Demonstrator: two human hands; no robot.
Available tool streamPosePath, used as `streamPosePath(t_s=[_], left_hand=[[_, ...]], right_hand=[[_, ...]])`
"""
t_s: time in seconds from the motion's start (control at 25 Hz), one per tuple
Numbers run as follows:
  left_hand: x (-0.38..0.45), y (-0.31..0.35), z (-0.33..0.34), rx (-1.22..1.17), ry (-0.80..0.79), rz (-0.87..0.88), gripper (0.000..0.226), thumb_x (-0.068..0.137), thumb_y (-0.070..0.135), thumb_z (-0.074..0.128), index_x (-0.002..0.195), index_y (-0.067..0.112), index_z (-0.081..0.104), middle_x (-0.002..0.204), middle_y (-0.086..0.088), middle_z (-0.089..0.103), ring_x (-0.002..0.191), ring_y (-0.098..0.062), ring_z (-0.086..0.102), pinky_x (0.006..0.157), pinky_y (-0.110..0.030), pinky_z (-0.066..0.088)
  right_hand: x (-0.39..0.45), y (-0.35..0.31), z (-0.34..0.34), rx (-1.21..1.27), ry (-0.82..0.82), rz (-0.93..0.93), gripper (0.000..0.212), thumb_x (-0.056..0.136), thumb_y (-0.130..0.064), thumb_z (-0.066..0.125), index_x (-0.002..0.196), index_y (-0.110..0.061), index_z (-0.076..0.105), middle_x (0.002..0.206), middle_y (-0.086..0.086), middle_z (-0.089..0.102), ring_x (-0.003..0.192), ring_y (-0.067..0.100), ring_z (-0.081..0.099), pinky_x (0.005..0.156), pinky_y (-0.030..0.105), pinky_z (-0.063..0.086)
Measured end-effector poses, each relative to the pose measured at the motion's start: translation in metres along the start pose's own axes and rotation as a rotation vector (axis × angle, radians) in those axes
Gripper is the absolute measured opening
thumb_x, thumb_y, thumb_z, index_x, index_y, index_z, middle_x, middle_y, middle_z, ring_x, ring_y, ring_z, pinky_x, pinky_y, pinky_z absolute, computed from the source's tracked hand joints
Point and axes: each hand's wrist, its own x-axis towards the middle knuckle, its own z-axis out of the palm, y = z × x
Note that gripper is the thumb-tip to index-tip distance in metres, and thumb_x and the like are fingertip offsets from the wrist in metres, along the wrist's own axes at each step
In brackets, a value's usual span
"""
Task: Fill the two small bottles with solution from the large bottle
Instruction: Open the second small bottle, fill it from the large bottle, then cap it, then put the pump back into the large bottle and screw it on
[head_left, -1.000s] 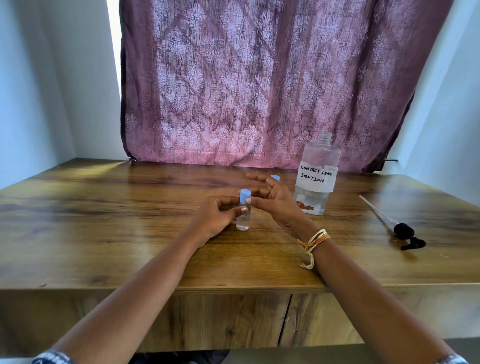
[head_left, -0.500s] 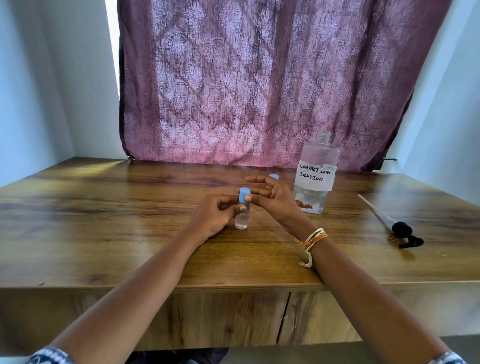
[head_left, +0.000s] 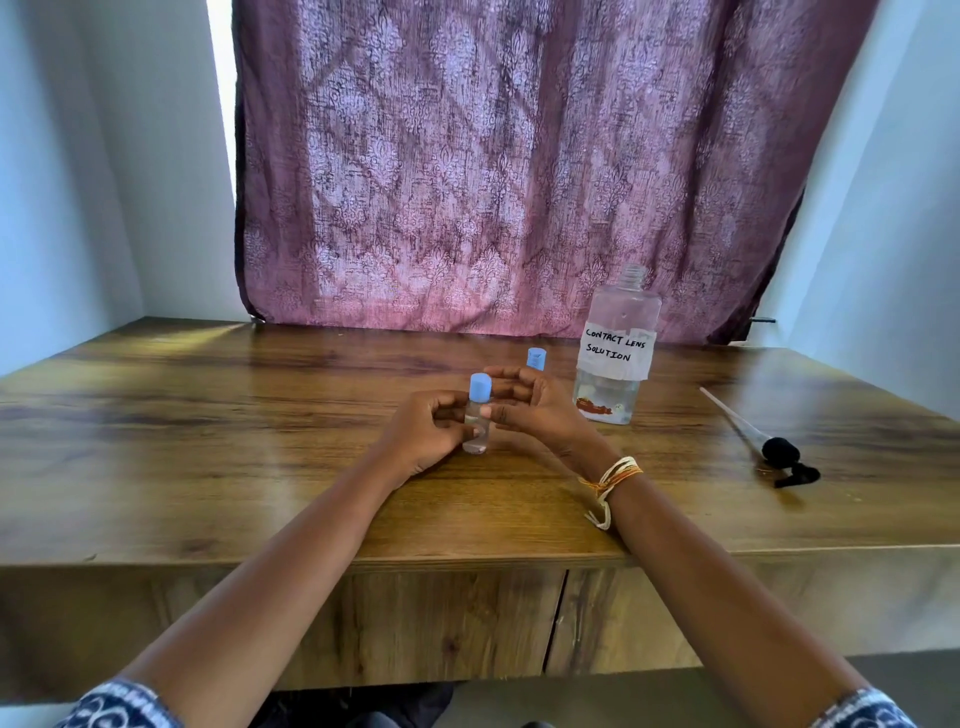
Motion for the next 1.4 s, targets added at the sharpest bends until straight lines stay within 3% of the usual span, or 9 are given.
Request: streamPosePath(t_s=[0.12, 0.28, 0.44, 0.72, 0.8, 0.92, 1.04, 1.16, 1.4], left_hand=[[0.003, -0.002, 0.0, 0.092, -0.008, -0.004, 0.041, 0.078, 0.007, 0.075, 0.118, 0.011, 0.067, 0.106, -0.003, 0.073, 0.091, -0.008, 0.068, 0.078, -0.012, 0.05], [0.015, -0.001, 0.006, 0.241, 0.037, 0.026, 0.032, 0.079, 0.014, 0.074, 0.11, 0.016, 0.071, 0.098, 0.001, 0.074, 0.094, -0.017, 0.068, 0.085, -0.032, 0.052], [0.04, 0.0, 0.02, 0.338, 0.048, 0.015, 0.035, 0.079, 0.016, 0.073, 0.114, 0.013, 0.07, 0.1, -0.003, 0.073, 0.095, -0.018, 0.067, 0.084, -0.03, 0.05], [0.058, -0.01, 0.033, 0.295, 0.067, -0.009, 0.033, 0.08, 0.014, 0.072, 0.112, 0.008, 0.068, 0.102, -0.006, 0.071, 0.093, -0.017, 0.065, 0.076, -0.022, 0.043], [0.052, -0.006, 0.034, 0.263, 0.081, -0.004, 0.05, 0.078, 0.014, 0.074, 0.125, 0.009, 0.058, 0.106, -0.006, 0.067, 0.097, -0.017, 0.063, 0.08, -0.025, 0.046], [0.039, 0.005, 0.041, 0.261, 0.307, 0.086, 0.069, 0.076, 0.02, 0.076, 0.135, 0.009, 0.043, 0.125, -0.011, 0.054, 0.115, -0.024, 0.051, 0.096, -0.033, 0.044], [0.025, 0.019, 0.05, 0.241, 0.401, 0.258, 0.059, 0.077, 0.017, 0.073, 0.128, 0.012, 0.045, 0.126, -0.013, 0.049, 0.115, -0.025, 0.051, 0.093, -0.028, 0.043], [0.013, 0.041, 0.066, 0.217, 0.359, 0.316, 0.05, 0.08, 0.02, 0.068, 0.125, 0.015, 0.046, 0.12, -0.01, 0.052, 0.109, -0.023, 0.052, 0.09, -0.037, 0.049], [0.011, 0.073, 0.103, 0.187, 0.269, 0.365, 0.039, 0.085, 0.021, 0.067, 0.12, 0.011, 0.053, 0.12, -0.006, 0.057, 0.115, -0.021, 0.052, 0.096, -0.027, 0.042]], right_hand=[[-0.003, 0.009, 0.002, -0.16, -0.07, 0.07, 0.044, 0.078, 0.011, 0.07, 0.112, -0.015, 0.057, 0.102, 0.004, 0.068, 0.09, 0.012, 0.067, 0.086, 0.025, 0.055], [0.002, 0.017, -0.004, -0.36, 0.162, 0.109, 0.032, 0.079, 0.005, 0.067, 0.108, -0.006, 0.059, 0.092, 0.007, 0.071, 0.086, 0.019, 0.068, 0.091, 0.039, 0.056], [0.005, 0.021, -0.01, -0.497, 0.304, 0.139, 0.021, 0.08, -0.007, 0.068, 0.082, -0.026, 0.062, 0.082, 0.01, 0.074, 0.084, 0.023, 0.071, 0.088, 0.044, 0.056], [0.007, 0.022, -0.019, -0.592, 0.37, 0.107, 0.013, 0.077, -0.002, 0.068, 0.078, -0.015, 0.07, 0.075, -0.002, 0.067, 0.074, 0.011, 0.064, 0.076, 0.023, 0.052], [0.007, 0.022, -0.019, -0.592, 0.364, 0.112, 0.013, 0.076, -0.002, 0.068, 0.077, -0.016, 0.071, 0.074, -0.001, 0.068, 0.073, 0.011, 0.064, 0.075, 0.023, 0.051], [0.002, 0.02, -0.019, -0.576, 0.38, 0.127, 0.013, 0.077, -0.003, 0.066, 0.079, -0.015, 0.071, 0.075, -0.001, 0.068, 0.076, 0.013, 0.064, 0.074, 0.023, 0.05], [-0.007, 0.016, -0.017, -0.576, 0.373, 0.135, 0.014, 0.078, -0.003, 0.063, 0.079, -0.016, 0.07, 0.074, -0.003, 0.066, 0.073, 0.011, 0.061, 0.068, 0.019, 0.045], [-0.02, 0.011, -0.021, -0.62, 0.345, 0.124, 0.01, 0.078, -0.005, 0.061, 0.078, -0.012, 0.068, 0.076, 0.0, 0.066, 0.071, 0.01, 0.057, 0.065, 0.021, 0.041], [-0.069, 0.0, -0.073, -0.806, 0.471, 0.081, 0.015, 0.078, -0.014, 0.056, 0.082, -0.019, 0.069, 0.082, -0.001, 0.071, 0.08, 0.019, 0.064, 0.073, 0.034, 0.054]])
